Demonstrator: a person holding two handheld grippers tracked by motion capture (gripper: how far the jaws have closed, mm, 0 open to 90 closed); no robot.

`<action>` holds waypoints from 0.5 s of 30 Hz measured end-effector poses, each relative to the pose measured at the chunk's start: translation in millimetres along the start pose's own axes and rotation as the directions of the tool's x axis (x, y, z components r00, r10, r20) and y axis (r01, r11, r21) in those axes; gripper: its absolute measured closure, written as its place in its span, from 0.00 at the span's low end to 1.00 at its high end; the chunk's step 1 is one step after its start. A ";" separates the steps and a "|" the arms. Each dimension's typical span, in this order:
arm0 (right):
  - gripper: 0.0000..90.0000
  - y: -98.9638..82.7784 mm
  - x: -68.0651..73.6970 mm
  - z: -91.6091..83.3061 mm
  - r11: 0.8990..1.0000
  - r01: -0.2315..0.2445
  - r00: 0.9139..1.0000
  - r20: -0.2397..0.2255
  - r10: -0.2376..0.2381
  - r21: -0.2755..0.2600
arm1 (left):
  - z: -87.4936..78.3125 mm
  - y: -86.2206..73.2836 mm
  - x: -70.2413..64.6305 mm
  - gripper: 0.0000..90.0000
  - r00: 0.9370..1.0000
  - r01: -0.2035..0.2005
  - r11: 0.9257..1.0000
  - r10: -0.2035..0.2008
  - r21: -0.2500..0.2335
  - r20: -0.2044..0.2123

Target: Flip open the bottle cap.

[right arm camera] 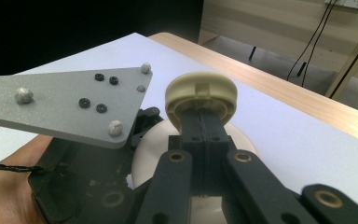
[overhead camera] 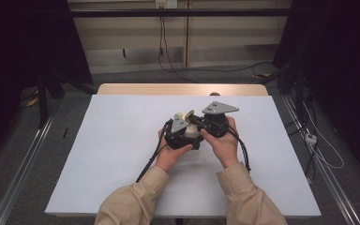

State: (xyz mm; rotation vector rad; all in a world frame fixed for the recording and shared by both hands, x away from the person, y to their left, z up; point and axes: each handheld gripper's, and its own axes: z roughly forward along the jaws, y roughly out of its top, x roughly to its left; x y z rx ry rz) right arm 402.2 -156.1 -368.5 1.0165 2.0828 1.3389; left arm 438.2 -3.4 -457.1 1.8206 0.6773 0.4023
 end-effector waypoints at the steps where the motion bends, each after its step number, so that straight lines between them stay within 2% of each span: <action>1: 1.00 0.1 0.0 0.2 1.000 0.001 1.000 0.000 -0.001 0.000 | -0.1 0.0 0.0 0.05 1.000 -0.001 1.000 0.001 0.001 0.000; 15: 1.00 -0.4 -1.2 2.5 1.000 -0.003 1.000 0.002 0.003 0.001 | 0.1 -0.1 -0.2 0.05 1.000 0.000 1.000 0.000 0.000 -0.001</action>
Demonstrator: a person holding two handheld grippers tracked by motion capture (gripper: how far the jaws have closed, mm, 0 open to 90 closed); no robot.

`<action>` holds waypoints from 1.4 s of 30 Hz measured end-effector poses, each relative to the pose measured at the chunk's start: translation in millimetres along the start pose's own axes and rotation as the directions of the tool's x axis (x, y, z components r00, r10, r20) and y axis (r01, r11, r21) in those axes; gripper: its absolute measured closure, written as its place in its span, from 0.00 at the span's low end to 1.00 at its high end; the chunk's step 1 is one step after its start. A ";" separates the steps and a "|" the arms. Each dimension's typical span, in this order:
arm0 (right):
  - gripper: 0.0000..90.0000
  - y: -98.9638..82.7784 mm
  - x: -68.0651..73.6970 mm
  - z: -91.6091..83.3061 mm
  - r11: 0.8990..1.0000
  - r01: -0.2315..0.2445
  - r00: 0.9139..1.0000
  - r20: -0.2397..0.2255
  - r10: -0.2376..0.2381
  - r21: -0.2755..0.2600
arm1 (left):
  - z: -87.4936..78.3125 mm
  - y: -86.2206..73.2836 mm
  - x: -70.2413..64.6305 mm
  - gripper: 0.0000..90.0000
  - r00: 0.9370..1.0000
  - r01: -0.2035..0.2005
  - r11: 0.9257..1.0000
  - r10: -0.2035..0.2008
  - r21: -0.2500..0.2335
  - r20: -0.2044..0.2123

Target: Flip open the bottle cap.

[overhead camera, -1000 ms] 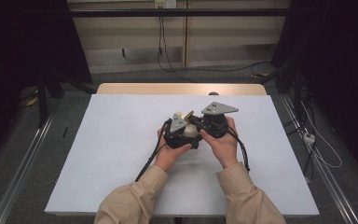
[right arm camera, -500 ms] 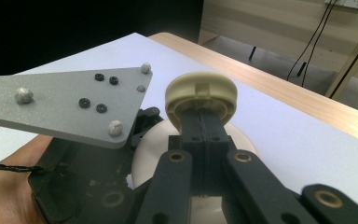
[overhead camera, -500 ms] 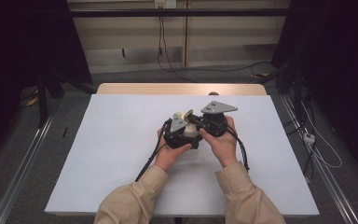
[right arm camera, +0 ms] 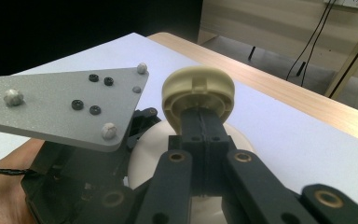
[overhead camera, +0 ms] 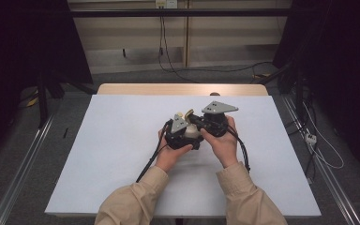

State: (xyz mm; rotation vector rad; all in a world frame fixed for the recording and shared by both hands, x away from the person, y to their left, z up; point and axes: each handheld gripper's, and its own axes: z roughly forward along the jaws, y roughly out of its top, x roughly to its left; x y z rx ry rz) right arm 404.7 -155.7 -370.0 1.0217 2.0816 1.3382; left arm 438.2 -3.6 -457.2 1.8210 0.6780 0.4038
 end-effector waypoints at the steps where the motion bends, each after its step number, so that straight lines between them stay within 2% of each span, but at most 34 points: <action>1: 1.00 0.0 -0.1 0.1 1.000 0.000 1.000 0.000 0.000 0.000 | 0.0 0.0 0.1 0.05 1.000 -0.002 1.000 0.002 0.000 -0.001; 24: 1.00 0.2 -1.4 3.1 1.000 0.002 1.000 0.003 -0.002 -0.003 | 0.0 0.1 -0.1 0.05 1.000 -0.002 1.000 0.002 0.002 -0.002; 25: 1.00 0.0 -2.1 3.1 1.000 0.001 1.000 0.002 -0.001 -0.001 | -0.2 0.3 0.4 0.05 1.000 -0.011 1.000 0.011 0.004 -0.004; 26: 1.00 -0.3 -2.5 3.2 1.000 0.000 1.000 0.003 0.000 0.000 | 0.0 0.1 -0.1 0.05 1.000 -0.002 1.000 0.002 0.002 -0.001; 42: 1.00 -1.4 -2.1 3.8 1.000 -0.003 1.000 -0.004 0.003 0.004 | 0.0 -0.4 -0.5 0.05 1.000 -0.003 1.000 0.003 0.005 -0.003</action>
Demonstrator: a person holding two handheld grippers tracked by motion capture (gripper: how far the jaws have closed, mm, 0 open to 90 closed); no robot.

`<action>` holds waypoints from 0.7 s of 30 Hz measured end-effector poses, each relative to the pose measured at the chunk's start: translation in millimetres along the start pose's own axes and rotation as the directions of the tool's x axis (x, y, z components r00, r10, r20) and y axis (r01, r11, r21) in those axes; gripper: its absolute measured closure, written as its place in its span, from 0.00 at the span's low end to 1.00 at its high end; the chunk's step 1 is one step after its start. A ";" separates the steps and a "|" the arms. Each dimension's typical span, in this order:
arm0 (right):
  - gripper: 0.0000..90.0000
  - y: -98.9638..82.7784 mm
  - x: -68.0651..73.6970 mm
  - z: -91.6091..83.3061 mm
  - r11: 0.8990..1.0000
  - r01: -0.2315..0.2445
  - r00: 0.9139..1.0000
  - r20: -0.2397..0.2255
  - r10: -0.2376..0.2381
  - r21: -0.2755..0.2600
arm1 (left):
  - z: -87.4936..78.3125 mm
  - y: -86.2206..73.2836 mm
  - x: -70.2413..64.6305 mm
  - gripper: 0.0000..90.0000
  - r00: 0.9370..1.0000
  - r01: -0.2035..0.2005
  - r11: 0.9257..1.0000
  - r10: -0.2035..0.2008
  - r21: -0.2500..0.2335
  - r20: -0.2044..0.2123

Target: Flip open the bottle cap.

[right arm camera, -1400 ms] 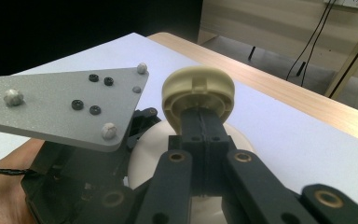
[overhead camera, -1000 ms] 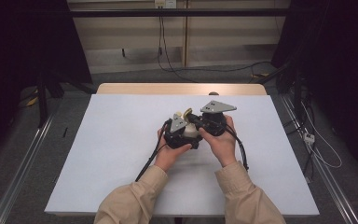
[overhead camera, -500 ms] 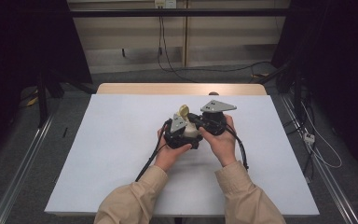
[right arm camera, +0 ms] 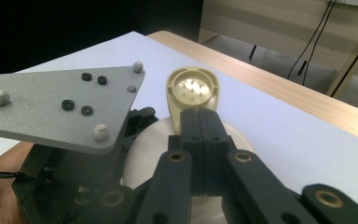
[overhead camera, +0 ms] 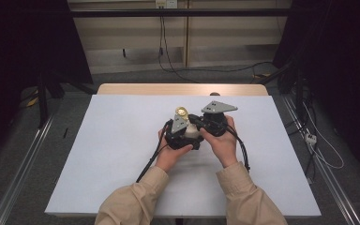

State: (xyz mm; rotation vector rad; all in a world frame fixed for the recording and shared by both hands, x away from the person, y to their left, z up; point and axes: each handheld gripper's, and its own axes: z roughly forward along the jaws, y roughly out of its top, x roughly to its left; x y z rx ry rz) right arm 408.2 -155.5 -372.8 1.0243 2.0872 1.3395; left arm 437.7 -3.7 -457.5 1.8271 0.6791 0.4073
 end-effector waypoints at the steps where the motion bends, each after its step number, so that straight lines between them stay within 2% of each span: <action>1: 1.00 -0.3 0.0 0.0 1.000 0.001 1.000 0.000 -0.001 0.001 | 0.1 0.0 0.1 0.05 1.000 -0.011 1.000 0.011 0.003 0.000; 2: 1.00 -0.6 0.0 0.1 1.000 0.001 1.000 -0.001 -0.001 0.004 | 0.7 -0.5 -1.0 0.04 1.000 -0.019 1.000 0.019 0.006 -0.003; 3: 1.00 -0.9 0.2 0.3 1.000 0.000 1.000 -0.002 0.000 0.005 | 1.0 -1.4 -2.1 0.05 0.999 -0.052 0.998 0.052 0.023 -0.014; 4: 1.00 -1.2 0.5 0.4 1.000 -0.002 1.000 -0.004 0.002 0.005 | 0.7 -1.6 -2.0 0.04 0.998 -0.054 0.998 0.054 0.023 -0.012; 6: 1.00 -1.8 0.8 0.4 1.000 0.000 1.000 -0.004 0.000 0.005 | -0.6 -1.4 -0.6 0.05 0.999 -0.037 0.999 0.038 0.028 -0.006; 14: 1.00 -2.7 -0.5 -1.8 1.000 -0.012 1.000 -0.012 0.012 -0.003 | -1.6 -2.3 -1.1 0.04 0.999 -0.033 0.999 0.034 0.031 -0.009; 21: 1.00 -3.4 -1.4 -7.5 1.000 -0.019 1.000 -0.003 0.019 -0.011 | -6.3 -4.1 0.0 0.04 1.000 -0.014 1.000 0.014 0.023 -0.007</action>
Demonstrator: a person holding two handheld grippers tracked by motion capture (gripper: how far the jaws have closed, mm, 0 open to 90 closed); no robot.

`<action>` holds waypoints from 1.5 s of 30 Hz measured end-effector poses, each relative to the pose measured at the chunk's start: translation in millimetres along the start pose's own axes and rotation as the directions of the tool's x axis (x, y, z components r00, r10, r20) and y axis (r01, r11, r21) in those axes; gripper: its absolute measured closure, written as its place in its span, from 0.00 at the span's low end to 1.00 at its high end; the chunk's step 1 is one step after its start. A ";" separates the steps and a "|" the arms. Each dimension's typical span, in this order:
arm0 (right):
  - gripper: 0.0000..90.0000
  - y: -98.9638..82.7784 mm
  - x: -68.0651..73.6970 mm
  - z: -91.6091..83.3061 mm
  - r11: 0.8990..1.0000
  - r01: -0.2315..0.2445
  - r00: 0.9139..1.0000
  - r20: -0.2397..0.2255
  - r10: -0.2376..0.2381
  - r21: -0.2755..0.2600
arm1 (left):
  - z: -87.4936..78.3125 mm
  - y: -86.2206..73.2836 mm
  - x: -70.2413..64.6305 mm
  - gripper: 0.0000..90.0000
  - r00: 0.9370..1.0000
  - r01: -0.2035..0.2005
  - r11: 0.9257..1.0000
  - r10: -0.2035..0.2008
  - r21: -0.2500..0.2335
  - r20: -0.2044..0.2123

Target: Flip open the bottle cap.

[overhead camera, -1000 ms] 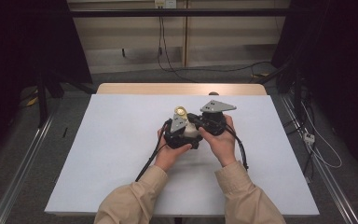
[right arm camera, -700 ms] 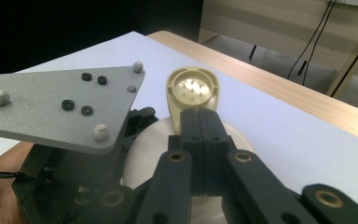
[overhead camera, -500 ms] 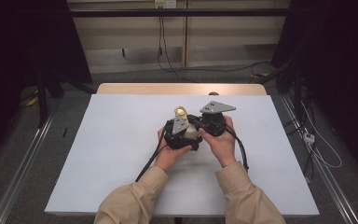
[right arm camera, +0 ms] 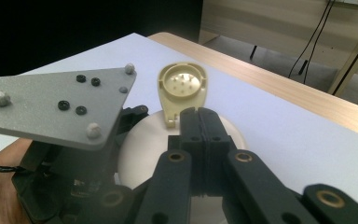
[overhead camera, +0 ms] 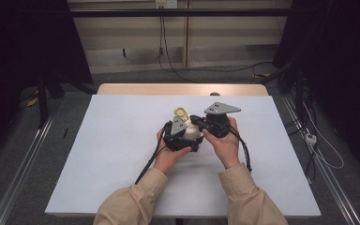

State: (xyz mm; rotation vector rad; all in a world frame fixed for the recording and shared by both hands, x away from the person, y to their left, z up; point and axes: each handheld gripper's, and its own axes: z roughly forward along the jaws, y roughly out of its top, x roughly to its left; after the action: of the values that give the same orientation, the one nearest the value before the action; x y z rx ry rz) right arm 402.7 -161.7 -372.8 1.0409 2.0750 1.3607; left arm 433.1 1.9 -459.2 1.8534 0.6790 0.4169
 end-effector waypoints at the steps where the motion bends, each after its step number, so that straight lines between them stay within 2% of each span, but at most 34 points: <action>1: 1.00 -0.2 -0.2 -0.5 1.000 0.002 1.000 -0.002 -0.002 -0.002 | -0.3 -0.1 0.0 0.04 1.000 0.000 1.000 0.000 0.003 0.002; 10: 1.00 -2.6 -0.4 -3.0 1.000 0.015 1.000 0.014 -0.015 0.001 | 0.8 0.0 -0.3 0.04 1.000 0.003 1.000 -0.003 0.019 0.004; 14: 1.00 -3.3 -2.7 -4.6 1.000 0.004 1.000 0.019 -0.004 0.002 | 0.0 0.0 -0.7 0.04 1.000 0.000 1.000 0.000 0.026 0.000; 18: 1.00 -2.9 -0.9 -5.4 1.000 0.023 0.999 0.035 -0.023 0.007 | -0.8 -0.3 -0.6 0.04 1.000 0.005 0.999 -0.005 0.034 0.000; 20: 1.00 -3.1 -1.6 -5.3 1.000 0.018 0.999 0.038 -0.018 0.007 | -2.0 -0.7 -0.7 0.04 1.000 0.005 0.999 -0.005 0.038 -0.005; 22: 1.00 -3.9 -3.4 -5.4 1.000 0.002 0.999 0.034 -0.002 0.000 | -3.0 -1.0 -0.9 0.04 1.000 0.015 0.999 -0.015 0.040 -0.003; 27: 1.00 -5.1 -6.7 -5.5 1.000 0.003 0.999 0.044 -0.003 0.006 | -7.7 -2.4 -0.2 0.04 0.999 0.030 0.998 -0.031 0.051 0.010; 30: 1.00 -5.6 -6.0 -4.3 1.000 0.008 0.999 0.046 -0.009 0.013 | -10.8 -0.7 -1.8 0.04 1.000 0.029 0.996 -0.030 0.087 0.002; 32: 1.00 -5.5 -6.2 -5.0 1.000 0.005 0.999 0.049 -0.006 0.011 | -13.2 -1.2 -3.3 0.04 0.999 0.041 0.995 -0.041 0.085 0.002; 34: 1.00 -5.6 -7.4 -7.4 1.000 0.002 0.999 0.054 -0.002 -0.002 | -18.7 -3.4 -2.9 0.04 1.000 0.028 0.996 -0.029 0.086 0.011; 37: 1.00 -5.7 -8.8 -12.2 1.000 -0.003 0.998 0.058 0.004 -0.017 | -27.2 -9.2 -2.3 0.05 1.000 -0.022 0.987 0.019 0.160 0.021; 38: 1.00 -5.8 -8.6 -13.1 1.000 -0.002 0.999 0.054 0.003 -0.017 | -28.7 -10.6 -2.2 0.05 1.000 -0.028 0.986 0.025 0.167 0.019; 41: 1.00 -5.8 -6.8 -15.6 1.000 -0.002 0.998 0.058 0.003 -0.020 | -41.7 -11.0 -2.7 0.06 1.000 -0.012 0.992 0.009 0.129 0.024; 42: 0.99 -6.1 -6.4 -17.5 1.000 0.000 0.998 0.057 0.001 -0.026 | -46.9 -10.6 -2.0 0.06 0.999 -0.019 0.992 0.015 0.125 0.028; 45: 0.91 -8.4 -5.1 -24.4 0.999 -0.015 0.999 0.051 0.017 -0.034 | -61.3 -10.9 1.6 0.05 0.999 -0.025 0.994 0.022 0.104 0.030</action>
State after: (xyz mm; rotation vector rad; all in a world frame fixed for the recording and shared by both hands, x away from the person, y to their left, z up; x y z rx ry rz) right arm 385.6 -181.6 -370.5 1.0691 2.0042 1.3581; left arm 396.2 50.5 -446.6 1.9640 0.6709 0.3756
